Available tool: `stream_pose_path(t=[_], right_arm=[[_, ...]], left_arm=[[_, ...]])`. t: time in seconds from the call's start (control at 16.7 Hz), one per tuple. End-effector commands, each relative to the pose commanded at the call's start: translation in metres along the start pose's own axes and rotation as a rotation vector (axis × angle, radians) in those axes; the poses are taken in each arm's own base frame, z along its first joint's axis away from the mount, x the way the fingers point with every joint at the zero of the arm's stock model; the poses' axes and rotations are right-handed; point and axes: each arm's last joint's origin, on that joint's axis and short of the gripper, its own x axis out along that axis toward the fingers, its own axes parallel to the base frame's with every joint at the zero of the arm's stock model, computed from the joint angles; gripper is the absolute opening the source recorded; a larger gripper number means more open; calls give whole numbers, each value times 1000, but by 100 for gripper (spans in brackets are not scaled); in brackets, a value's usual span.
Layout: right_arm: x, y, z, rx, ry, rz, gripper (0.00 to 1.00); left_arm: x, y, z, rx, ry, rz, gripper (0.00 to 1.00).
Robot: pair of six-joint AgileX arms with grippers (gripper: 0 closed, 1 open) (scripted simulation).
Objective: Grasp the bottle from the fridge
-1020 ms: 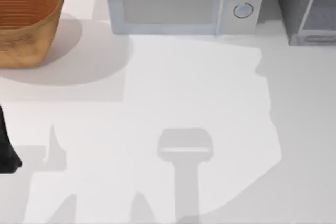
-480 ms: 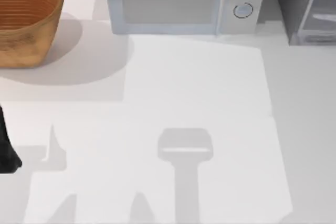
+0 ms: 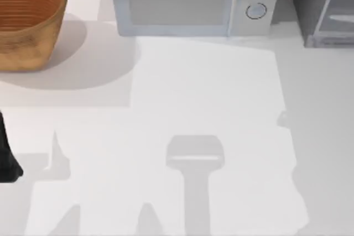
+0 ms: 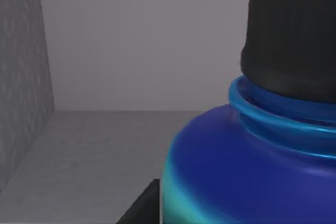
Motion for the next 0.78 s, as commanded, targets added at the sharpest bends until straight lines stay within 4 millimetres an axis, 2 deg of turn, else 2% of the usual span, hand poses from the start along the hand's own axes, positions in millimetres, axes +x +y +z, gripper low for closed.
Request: stream_pose_path(t=[0.18,0.36,0.54,0.78], right_arm=[[-13,13,19,-3,-5,4,0],[-36,31,45,-8,-17,5,0],[-69,51,65,-9,-23,4,0],[-123,77,75,-7,-21,1,0]], left_arm=[[0,0,0,0,0,0,100],[0,0,0,0,0,0,100],[0,0,0,0,0,0,100],[0,0,0,0,0,0,100]])
